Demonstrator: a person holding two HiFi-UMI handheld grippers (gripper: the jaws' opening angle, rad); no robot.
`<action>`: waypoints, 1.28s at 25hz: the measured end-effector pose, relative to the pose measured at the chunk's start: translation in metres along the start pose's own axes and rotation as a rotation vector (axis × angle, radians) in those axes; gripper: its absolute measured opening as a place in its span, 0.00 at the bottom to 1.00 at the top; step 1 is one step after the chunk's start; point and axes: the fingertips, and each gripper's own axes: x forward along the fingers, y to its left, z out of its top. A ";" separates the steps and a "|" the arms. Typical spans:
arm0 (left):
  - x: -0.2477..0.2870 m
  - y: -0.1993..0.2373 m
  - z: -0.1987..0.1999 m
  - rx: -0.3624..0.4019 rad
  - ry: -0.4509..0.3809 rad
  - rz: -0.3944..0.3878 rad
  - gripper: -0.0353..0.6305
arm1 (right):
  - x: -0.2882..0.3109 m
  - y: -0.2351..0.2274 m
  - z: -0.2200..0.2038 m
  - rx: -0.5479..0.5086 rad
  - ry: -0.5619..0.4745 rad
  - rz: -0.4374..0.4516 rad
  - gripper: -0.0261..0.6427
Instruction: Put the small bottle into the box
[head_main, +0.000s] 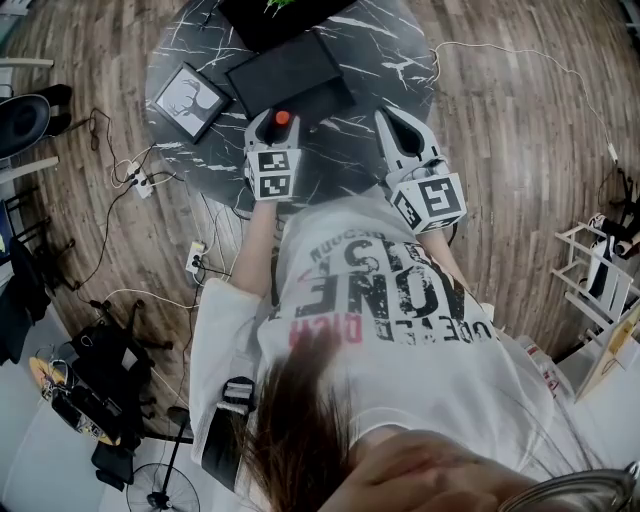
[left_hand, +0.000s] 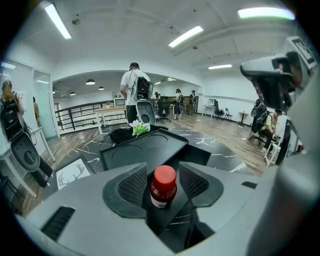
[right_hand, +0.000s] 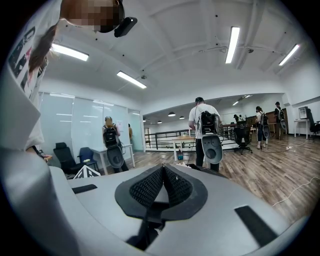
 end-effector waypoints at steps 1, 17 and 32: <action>-0.001 0.000 0.002 0.001 -0.006 0.000 0.35 | 0.000 0.000 0.000 -0.001 0.000 0.000 0.04; -0.016 0.003 0.022 0.009 -0.063 0.041 0.14 | -0.004 0.004 0.003 -0.002 -0.013 0.001 0.04; -0.020 -0.003 0.028 0.034 -0.075 0.034 0.06 | -0.010 0.004 0.005 -0.003 -0.023 -0.005 0.04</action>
